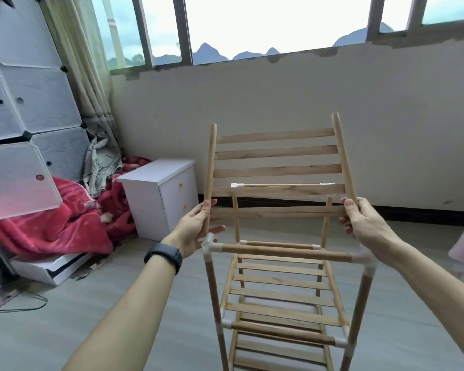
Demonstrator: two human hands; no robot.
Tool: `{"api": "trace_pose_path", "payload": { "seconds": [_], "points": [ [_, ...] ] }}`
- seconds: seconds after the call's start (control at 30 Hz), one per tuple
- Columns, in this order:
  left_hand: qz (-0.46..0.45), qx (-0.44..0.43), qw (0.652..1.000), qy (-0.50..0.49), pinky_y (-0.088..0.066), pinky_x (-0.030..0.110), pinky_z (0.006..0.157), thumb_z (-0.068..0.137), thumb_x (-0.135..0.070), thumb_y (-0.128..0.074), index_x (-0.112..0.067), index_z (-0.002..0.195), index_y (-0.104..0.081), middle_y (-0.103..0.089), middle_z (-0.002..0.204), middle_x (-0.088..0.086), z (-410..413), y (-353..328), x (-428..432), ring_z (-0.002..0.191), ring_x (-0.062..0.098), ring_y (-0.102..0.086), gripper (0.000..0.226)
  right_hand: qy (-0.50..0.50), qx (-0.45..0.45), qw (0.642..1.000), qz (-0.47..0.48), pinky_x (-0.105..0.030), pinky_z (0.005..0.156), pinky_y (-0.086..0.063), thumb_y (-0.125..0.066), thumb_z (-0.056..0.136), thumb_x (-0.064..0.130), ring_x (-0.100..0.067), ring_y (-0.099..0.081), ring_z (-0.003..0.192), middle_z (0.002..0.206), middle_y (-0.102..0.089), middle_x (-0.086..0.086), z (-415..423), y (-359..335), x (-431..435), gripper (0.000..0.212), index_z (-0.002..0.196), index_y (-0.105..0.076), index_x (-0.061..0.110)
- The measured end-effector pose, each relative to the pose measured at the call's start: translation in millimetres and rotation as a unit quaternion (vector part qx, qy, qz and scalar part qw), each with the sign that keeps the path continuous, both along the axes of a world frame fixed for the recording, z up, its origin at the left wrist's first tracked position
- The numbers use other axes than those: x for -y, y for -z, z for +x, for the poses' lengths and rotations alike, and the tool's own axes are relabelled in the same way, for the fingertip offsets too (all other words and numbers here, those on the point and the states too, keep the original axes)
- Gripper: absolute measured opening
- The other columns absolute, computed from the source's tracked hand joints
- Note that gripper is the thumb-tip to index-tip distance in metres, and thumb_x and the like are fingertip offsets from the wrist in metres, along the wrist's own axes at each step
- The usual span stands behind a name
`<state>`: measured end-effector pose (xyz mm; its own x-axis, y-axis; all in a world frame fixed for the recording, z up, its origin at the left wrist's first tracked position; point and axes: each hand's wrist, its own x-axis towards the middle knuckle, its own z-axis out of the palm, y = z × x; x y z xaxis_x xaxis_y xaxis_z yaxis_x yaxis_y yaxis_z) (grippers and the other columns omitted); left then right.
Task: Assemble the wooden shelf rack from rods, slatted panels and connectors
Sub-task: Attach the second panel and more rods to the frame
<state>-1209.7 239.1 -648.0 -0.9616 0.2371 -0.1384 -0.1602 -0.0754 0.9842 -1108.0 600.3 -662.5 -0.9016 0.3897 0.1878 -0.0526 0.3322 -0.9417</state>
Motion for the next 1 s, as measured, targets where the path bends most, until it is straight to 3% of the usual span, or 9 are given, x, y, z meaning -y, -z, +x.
{"api": "trace_pose_path", "payload": {
  "seconds": [0.13, 0.3, 0.43, 0.6, 0.73, 0.83, 1.0],
  "points": [
    [0.02, 0.021, 1.0, 0.011, -0.06, 0.051, 0.084, 0.1, -0.047, -0.051, -0.034, 0.123, -0.068, -0.045, 0.144, 0.002, -5, 2, -3, 0.095, 0.033, -0.075, 0.031, 0.016, -0.001, 0.999, -0.036, -0.031, 0.066, -0.047, -0.038, 0.109, 0.045, -0.017, -0.055, 0.075, 0.094, -0.061, -0.008, 1, 0, 1, 0.02, 0.109, -0.055, 0.036],
    [0.043, 0.031, 0.998, 0.021, -0.059, 0.049, 0.084, 0.1, -0.047, -0.049, -0.034, 0.128, -0.065, -0.042, 0.143, -0.004, -8, 10, -6, 0.096, 0.035, -0.074, 0.034, 0.024, -0.003, 0.999, -0.042, -0.033, 0.064, -0.048, -0.038, 0.109, 0.044, -0.019, -0.054, 0.072, 0.095, -0.061, -0.009, 1, 1, 1, 0.021, 0.116, -0.054, 0.033],
    [0.031, 0.03, 0.999, 0.016, -0.063, 0.043, 0.073, 0.1, -0.048, -0.051, -0.034, 0.126, -0.067, -0.043, 0.146, 0.0, -7, 11, -6, 0.094, 0.034, -0.075, 0.034, 0.032, 0.005, 0.998, -0.049, -0.032, 0.061, -0.048, -0.038, 0.11, 0.042, -0.017, -0.052, 0.069, 0.093, -0.061, -0.009, -1, 6, 0, 0.025, 0.122, -0.054, 0.027],
    [0.012, 0.018, 1.0, 0.0, -0.06, 0.032, 0.06, 0.098, -0.052, -0.052, -0.035, 0.123, -0.067, -0.049, 0.134, 0.003, -3, 12, -15, 0.078, 0.029, -0.076, 0.034, 0.053, 0.011, 0.997, -0.05, -0.029, 0.057, -0.048, -0.038, 0.11, 0.041, -0.015, -0.05, 0.064, 0.091, -0.059, -0.009, -3, 12, -8, 0.025, 0.119, -0.053, 0.024],
    [0.001, 0.002, 1.0, -0.03, -0.058, 0.027, 0.057, 0.097, -0.053, -0.053, -0.027, 0.13, -0.064, -0.052, 0.125, -0.005, 0, 22, -20, 0.083, 0.026, -0.075, 0.043, 0.071, 0.025, 0.997, -0.036, -0.029, 0.054, -0.045, -0.037, 0.11, 0.042, -0.014, -0.048, 0.06, 0.086, -0.059, -0.007, -4, 15, -11, 0.025, 0.111, -0.054, 0.024],
    [-0.02, -0.013, 0.999, -0.049, -0.057, 0.025, 0.055, 0.101, -0.053, -0.047, -0.024, 0.135, -0.059, -0.051, 0.117, -0.009, 6, 26, -23, 0.066, 0.018, -0.074, 0.046, 0.076, 0.036, 0.996, -0.017, -0.028, 0.052, -0.044, -0.038, 0.11, 0.042, -0.013, -0.048, 0.058, 0.087, -0.06, -0.007, -3, 15, -11, 0.025, 0.11, -0.054, 0.024],
    [-0.044, -0.015, 0.996, -0.081, -0.054, 0.027, 0.056, 0.106, -0.048, -0.04, -0.021, 0.124, -0.06, -0.053, 0.119, 0.0, 10, 30, -23, 0.072, 0.018, -0.061, 0.039, 0.066, 0.058, 0.996, 0.021, -0.028, 0.053, -0.046, -0.04, 0.109, 0.042, -0.014, -0.05, 0.061, 0.092, -0.065, -0.008, 0, 12, -7, 0.02, 0.101, -0.053, 0.03]
  ]
}}
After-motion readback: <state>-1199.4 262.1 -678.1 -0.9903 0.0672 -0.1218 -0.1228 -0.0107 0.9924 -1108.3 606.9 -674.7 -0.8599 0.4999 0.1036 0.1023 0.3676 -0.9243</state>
